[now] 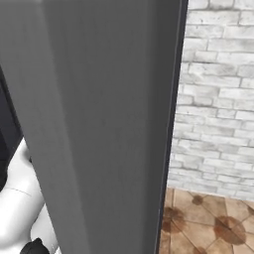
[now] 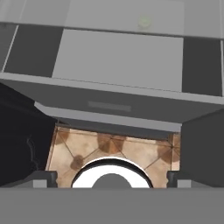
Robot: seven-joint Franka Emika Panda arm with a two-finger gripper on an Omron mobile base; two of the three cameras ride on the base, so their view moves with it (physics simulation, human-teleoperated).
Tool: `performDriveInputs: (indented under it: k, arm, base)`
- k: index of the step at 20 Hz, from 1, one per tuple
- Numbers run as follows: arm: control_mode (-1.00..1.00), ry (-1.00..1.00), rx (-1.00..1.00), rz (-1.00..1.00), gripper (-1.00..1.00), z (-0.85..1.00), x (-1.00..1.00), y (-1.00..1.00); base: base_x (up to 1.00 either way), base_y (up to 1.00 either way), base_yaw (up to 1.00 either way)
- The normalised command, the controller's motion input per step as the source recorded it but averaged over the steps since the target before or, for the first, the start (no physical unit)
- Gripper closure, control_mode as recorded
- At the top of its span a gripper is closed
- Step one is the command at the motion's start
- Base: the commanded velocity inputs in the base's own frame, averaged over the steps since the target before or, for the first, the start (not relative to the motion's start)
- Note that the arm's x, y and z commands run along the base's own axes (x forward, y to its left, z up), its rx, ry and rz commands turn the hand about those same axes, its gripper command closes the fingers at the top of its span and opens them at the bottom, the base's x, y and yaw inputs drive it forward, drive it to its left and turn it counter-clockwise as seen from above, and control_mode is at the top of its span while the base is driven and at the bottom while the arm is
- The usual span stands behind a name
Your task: Fully open the fridge drawer.
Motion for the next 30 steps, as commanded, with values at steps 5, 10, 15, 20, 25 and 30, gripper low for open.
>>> performDriveInputs:
  k: [5,10,15,20,25,30]
  arm:
    - [1.0,0.0,0.0,0.0,-1.0,0.0,0.0,0.0]
    - [1.0,0.0,0.0,0.0,-1.0,0.0,0.0,0.0]
    - [-1.0,-0.01,0.0,0.0,-1.0,0.0,0.02,0.0]
    - [-1.0,0.0,0.02,0.0,-1.0,-0.01,0.35,0.0]
    - [-1.0,0.0,0.04,0.0,-1.0,-0.01,0.57,0.0]
    - [-1.0,0.0,0.0,0.0,-1.0,-0.13,0.5,0.01]
  base:
    - [-0.53,0.0,0.04]
    - [-0.4,0.02,0.03]
    - [-0.09,0.11,0.04]
    - [0.0,0.0,0.0]
    - [0.0,0.0,0.0]
    - [0.0,0.0,0.0]
